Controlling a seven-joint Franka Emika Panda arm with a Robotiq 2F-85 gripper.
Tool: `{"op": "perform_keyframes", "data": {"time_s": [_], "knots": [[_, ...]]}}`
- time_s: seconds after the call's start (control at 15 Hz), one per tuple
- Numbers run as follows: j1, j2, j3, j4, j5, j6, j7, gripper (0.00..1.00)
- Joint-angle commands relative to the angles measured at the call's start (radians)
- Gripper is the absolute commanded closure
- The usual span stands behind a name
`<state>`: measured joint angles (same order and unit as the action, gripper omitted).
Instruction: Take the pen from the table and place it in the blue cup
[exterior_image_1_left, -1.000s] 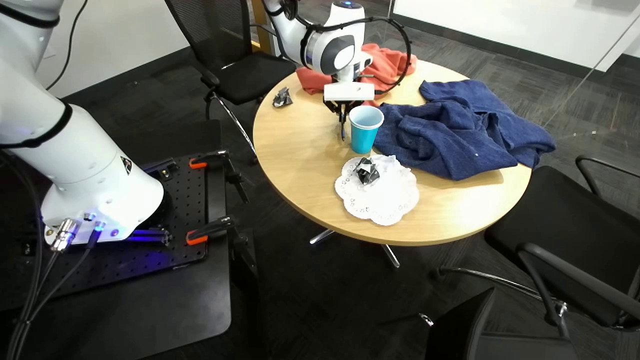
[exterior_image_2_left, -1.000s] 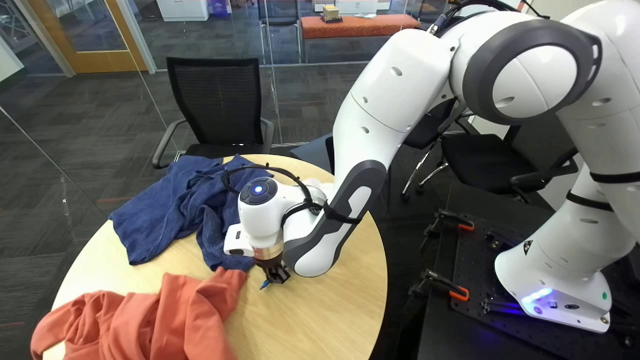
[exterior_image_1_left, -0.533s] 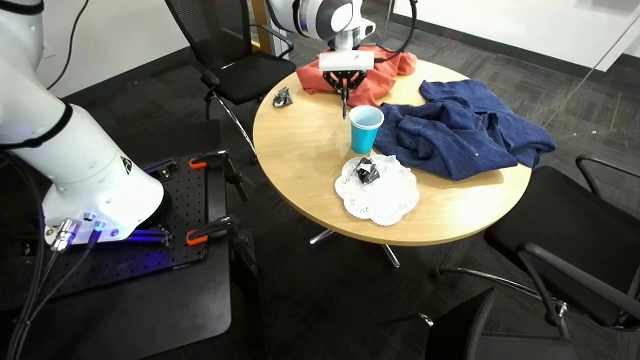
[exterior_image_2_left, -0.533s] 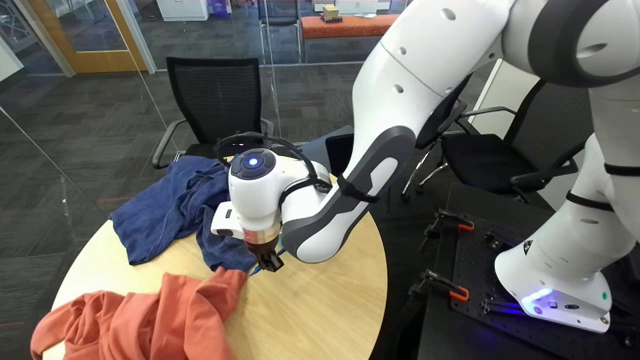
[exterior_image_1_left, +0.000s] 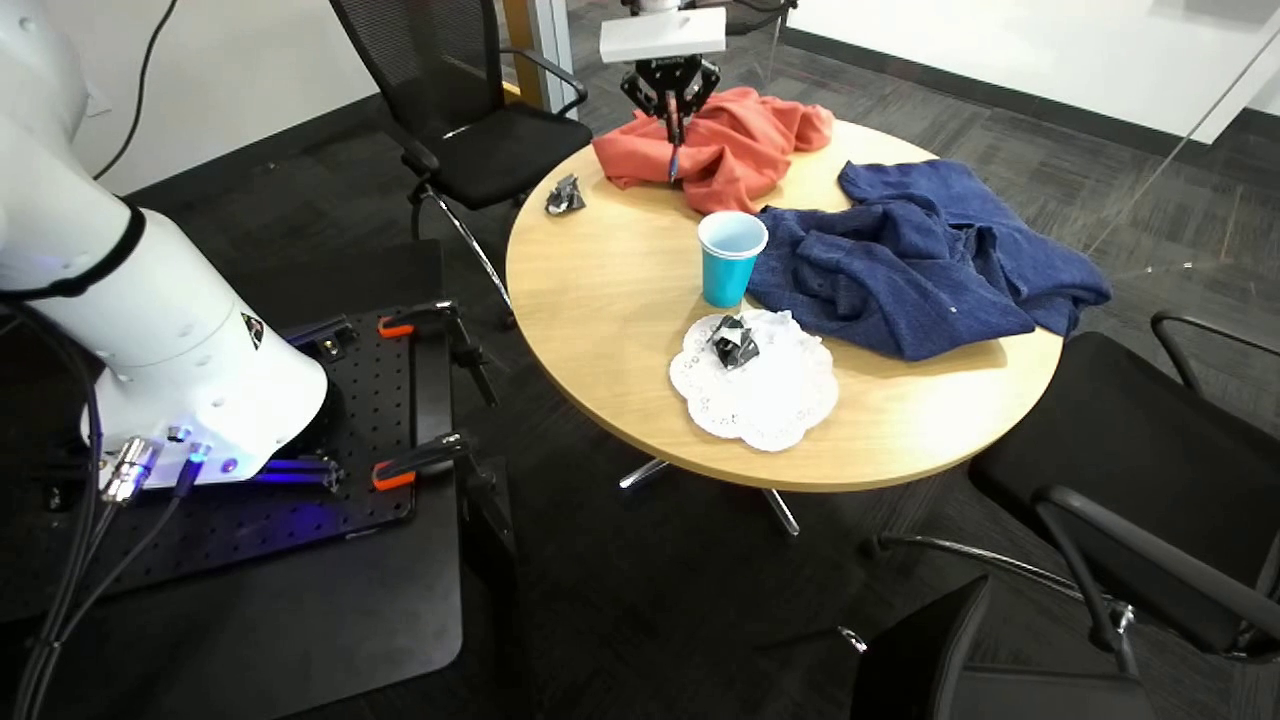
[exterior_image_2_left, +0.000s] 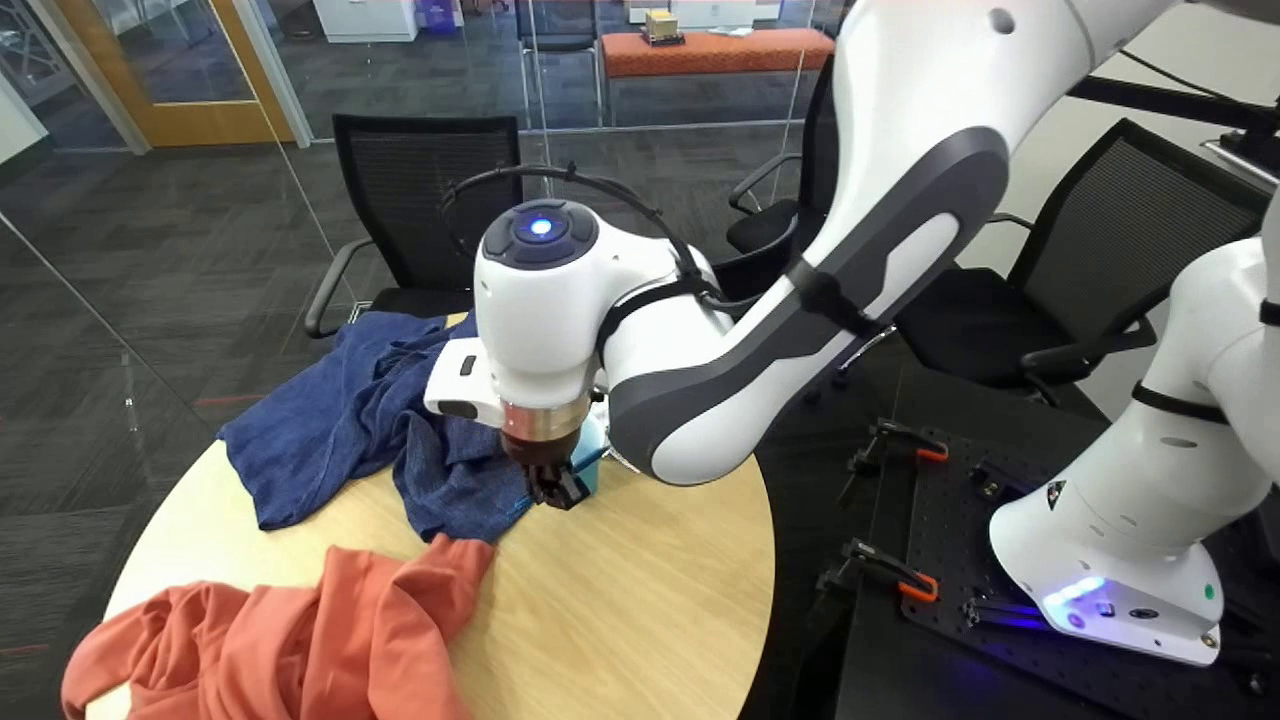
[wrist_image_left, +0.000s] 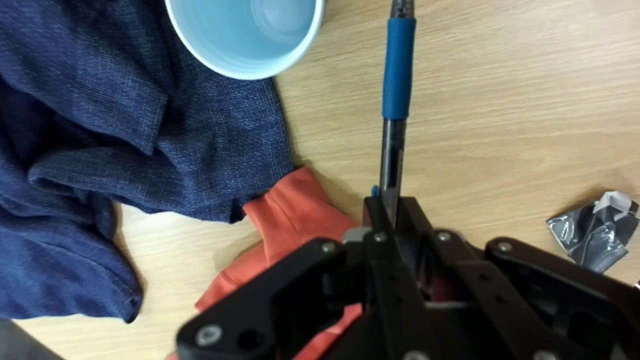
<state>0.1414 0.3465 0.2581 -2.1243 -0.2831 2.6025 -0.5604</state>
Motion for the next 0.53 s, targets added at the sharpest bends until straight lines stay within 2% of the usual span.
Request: {"op": "perform_keyframes", "data": {"time_s": [0.0, 0.47], "knots": [[-0.006, -0.166, -0.016, -0.123, 0.016, -0.001, 0.062, 0.97], [-0.019, -0.356, -0.096, -0.248, 0.011, 0.006, 0.205, 0.97]]}}
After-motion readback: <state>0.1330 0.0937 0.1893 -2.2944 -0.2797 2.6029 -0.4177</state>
